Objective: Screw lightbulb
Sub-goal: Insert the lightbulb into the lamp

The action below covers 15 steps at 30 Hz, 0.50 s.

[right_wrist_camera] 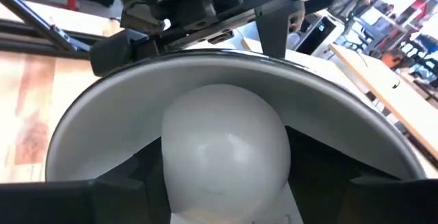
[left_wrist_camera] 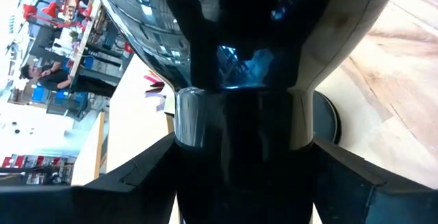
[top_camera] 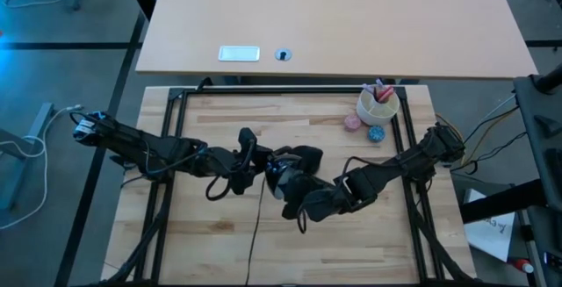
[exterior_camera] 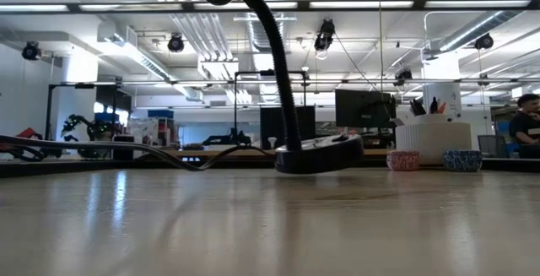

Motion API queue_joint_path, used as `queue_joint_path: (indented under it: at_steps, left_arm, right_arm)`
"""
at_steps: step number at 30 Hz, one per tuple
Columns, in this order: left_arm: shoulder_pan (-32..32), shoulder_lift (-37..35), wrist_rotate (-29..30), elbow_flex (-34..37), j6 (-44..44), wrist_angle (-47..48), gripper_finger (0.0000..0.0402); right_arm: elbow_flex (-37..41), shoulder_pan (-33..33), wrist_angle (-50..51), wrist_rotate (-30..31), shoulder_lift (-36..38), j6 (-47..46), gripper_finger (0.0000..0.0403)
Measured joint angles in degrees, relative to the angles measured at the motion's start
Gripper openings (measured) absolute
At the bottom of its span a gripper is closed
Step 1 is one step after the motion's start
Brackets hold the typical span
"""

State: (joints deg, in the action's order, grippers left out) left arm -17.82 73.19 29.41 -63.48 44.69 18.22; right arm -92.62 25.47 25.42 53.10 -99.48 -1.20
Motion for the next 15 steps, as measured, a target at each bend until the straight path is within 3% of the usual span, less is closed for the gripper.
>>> queue_joint_path:
  at_steps: [7,15]
  left_arm:
    - [-0.02,0.00,0.97,-0.02,-1.96,-0.24,0.0253]
    - [0.00,-0.02,1.61,0.24,-8.61,0.08,0.0253]
  right_arm:
    - [0.00,-0.43,-0.48,-0.08,0.02,-5.92,0.0211]
    - [0.00,-2.27,-0.92,-1.18,0.11,-19.00,0.0221]
